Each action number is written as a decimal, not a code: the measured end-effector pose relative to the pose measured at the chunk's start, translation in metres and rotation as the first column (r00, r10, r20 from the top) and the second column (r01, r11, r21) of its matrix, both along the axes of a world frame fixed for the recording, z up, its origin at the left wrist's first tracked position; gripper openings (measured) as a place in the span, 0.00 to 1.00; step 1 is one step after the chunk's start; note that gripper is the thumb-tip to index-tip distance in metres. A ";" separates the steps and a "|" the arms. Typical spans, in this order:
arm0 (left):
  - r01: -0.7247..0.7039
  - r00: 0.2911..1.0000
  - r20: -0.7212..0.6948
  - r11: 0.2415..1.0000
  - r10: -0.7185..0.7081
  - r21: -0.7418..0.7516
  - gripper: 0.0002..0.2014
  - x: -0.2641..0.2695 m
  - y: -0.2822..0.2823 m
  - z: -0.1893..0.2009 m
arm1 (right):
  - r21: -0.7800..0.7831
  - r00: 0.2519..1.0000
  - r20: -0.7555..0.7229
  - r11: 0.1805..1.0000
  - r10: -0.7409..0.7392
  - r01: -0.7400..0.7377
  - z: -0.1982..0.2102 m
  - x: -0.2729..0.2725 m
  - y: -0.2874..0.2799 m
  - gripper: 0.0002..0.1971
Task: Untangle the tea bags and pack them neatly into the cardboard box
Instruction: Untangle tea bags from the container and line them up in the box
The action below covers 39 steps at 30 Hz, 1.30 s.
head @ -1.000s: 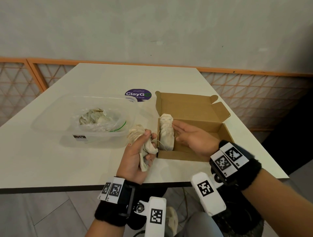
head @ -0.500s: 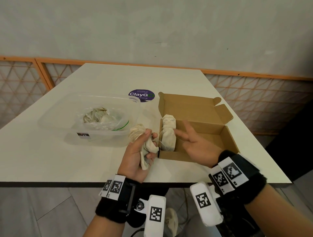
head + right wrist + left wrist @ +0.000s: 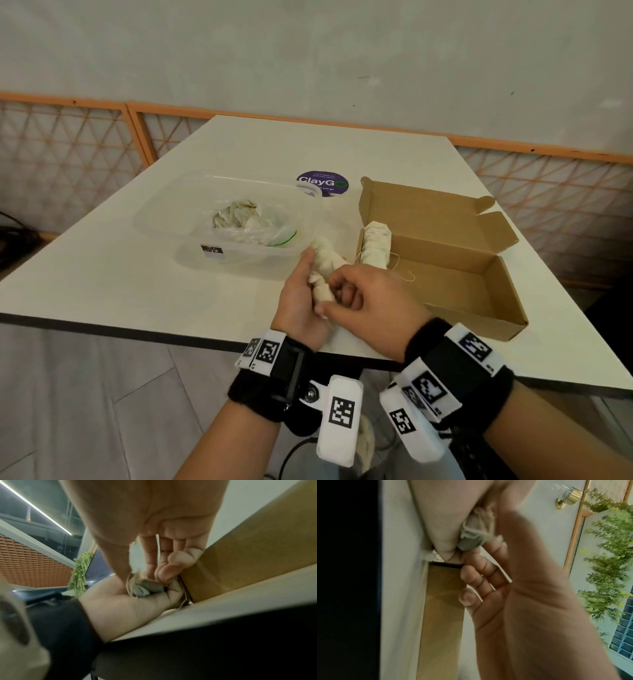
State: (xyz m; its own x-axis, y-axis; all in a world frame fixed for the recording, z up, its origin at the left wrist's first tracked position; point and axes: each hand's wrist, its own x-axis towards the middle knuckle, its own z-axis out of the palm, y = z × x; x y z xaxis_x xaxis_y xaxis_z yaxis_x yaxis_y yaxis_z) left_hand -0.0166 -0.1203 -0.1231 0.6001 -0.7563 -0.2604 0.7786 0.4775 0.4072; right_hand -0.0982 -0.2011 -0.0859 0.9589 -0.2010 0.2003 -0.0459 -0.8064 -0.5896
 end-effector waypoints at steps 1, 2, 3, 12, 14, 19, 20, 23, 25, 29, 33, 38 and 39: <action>-0.002 1.000 0.031 0.999 0.003 -0.043 0.24 -0.001 0.000 0.000 | -0.008 1.000 0.023 1.000 -0.009 0.009 -0.001 0.001 -0.002 0.10; -0.002 0.998 0.068 0.997 0.007 -0.076 0.24 -0.001 0.000 -0.003 | 0.004 0.999 0.043 1.000 -0.023 0.023 -0.002 0.002 -0.006 0.07; 0.001 0.995 0.098 0.994 0.010 -0.110 0.22 -0.002 0.001 -0.003 | 0.058 0.997 0.055 0.997 -0.044 0.041 -0.003 0.002 -0.009 0.05; 0.002 0.961 0.276 0.999 0.012 -0.049 0.24 0.001 -0.002 -0.014 | 0.783 0.984 -0.011 0.611 -0.180 0.121 0.000 0.008 -0.027 0.04; -0.017 0.946 0.324 1.000 0.019 -0.009 0.18 -0.001 -0.003 -0.013 | 0.814 0.984 0.012 0.574 -0.177 0.093 0.001 0.007 -0.029 0.06; -0.074 0.924 0.379 0.996 0.046 0.058 0.07 -0.003 -0.005 -0.012 | 0.725 0.967 0.068 0.677 -0.246 0.121 0.005 0.007 -0.035 0.08; -0.082 0.923 0.380 0.995 0.051 0.064 0.06 -0.003 -0.005 -0.012 | 0.705 0.960 0.087 0.698 -0.266 0.129 0.004 0.008 -0.035 0.09; -0.104 0.927 0.369 0.991 0.066 0.082 0.06 -0.004 -0.006 -0.009 | 0.648 0.956 0.113 0.750 -0.270 0.135 0.004 0.008 -0.033 0.03; -0.111 0.927 0.367 0.991 0.075 0.076 0.11 -0.005 -0.006 -0.008 | 0.643 0.971 0.087 0.757 -0.221 0.114 0.006 0.006 -0.031 0.05; -0.106 0.936 0.344 0.992 0.078 0.063 0.14 -0.005 -0.004 -0.006 | 0.664 0.983 0.058 0.742 -0.175 0.093 0.007 0.005 -0.032 0.08; -0.091 0.945 0.319 0.994 0.070 0.053 0.06 -0.005 -0.003 -0.003 | 0.774 0.977 -0.017 0.615 -0.213 0.147 0.011 0.006 -0.037 0.03; -0.107 0.952 0.292 0.993 0.090 0.044 0.07 -0.006 -0.004 -0.001 | 0.775 0.981 -0.032 0.615 -0.192 0.146 0.020 0.001 -0.045 0.04; -0.109 0.953 0.288 0.993 0.092 0.044 0.07 -0.006 -0.004 0.000 | 0.744 0.983 -0.010 0.656 -0.182 0.129 0.023 0.000 -0.046 0.04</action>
